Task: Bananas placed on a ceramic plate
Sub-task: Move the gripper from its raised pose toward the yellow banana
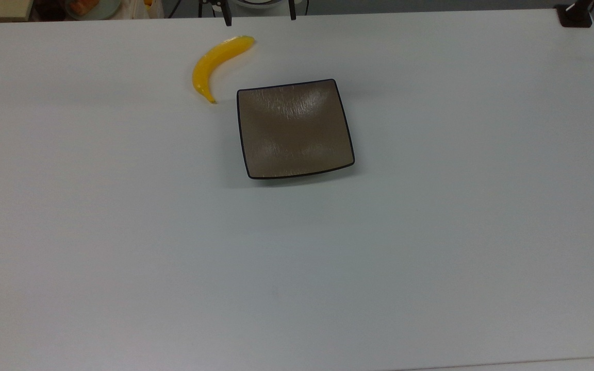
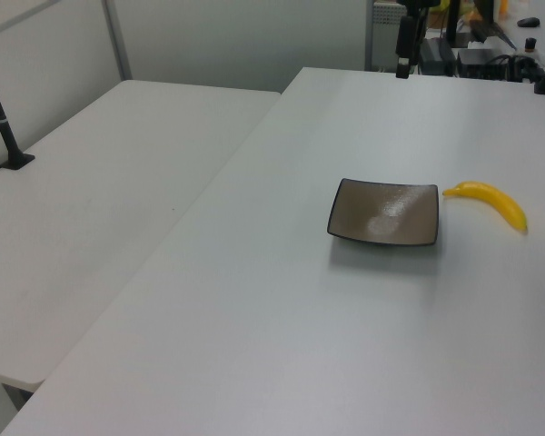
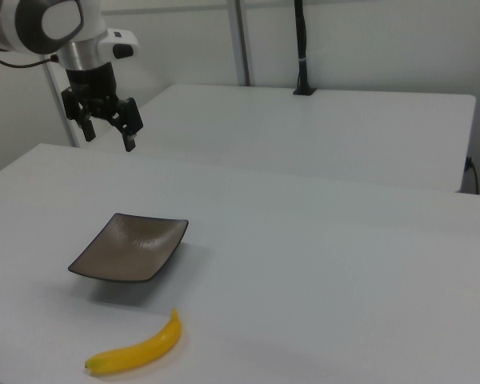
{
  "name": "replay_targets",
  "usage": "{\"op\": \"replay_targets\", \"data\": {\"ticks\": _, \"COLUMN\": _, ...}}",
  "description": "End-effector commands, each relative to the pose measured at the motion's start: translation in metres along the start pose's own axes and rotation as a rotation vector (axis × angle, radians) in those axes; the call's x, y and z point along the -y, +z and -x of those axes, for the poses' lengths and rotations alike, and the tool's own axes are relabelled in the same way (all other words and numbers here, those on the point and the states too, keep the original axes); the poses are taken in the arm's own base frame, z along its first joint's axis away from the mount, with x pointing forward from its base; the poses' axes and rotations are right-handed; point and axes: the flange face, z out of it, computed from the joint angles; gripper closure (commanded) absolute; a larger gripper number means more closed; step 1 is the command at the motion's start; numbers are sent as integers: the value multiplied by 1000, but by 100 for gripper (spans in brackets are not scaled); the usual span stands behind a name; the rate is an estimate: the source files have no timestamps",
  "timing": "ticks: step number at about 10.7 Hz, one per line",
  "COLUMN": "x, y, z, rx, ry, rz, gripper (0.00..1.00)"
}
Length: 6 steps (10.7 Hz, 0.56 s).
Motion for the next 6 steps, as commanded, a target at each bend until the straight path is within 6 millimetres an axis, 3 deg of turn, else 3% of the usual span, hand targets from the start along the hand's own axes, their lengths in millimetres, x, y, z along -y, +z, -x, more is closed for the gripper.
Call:
{"op": "replay_targets", "data": {"ticks": 1, "x": -2, "y": 1, "z": -2, "rx": -30, "ry": -13, "rz": 8, "gripper": 0}}
{"op": "replay_targets", "data": {"ticks": 6, "x": -2, "y": 3, "z": -1, "rx": -22, "ry": -14, "rz": 8, "gripper": 0}}
